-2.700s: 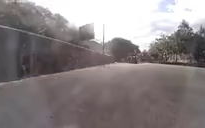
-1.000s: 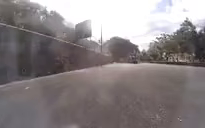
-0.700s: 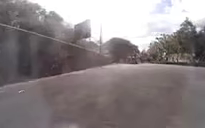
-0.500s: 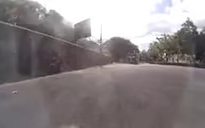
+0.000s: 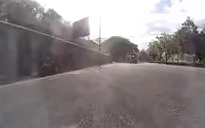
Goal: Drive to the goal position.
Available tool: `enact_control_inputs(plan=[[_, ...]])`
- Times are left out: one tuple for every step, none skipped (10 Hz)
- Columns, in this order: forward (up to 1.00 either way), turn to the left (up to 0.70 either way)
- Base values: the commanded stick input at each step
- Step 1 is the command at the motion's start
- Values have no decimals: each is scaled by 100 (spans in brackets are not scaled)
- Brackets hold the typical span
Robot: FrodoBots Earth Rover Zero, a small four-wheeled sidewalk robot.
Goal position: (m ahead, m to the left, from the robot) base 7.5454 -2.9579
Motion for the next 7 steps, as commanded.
enact_control_inputs(plan=[[70,-24],[70,-31],[70,-32],[70,-31],[70,-8],[70,-4],[70,0]])
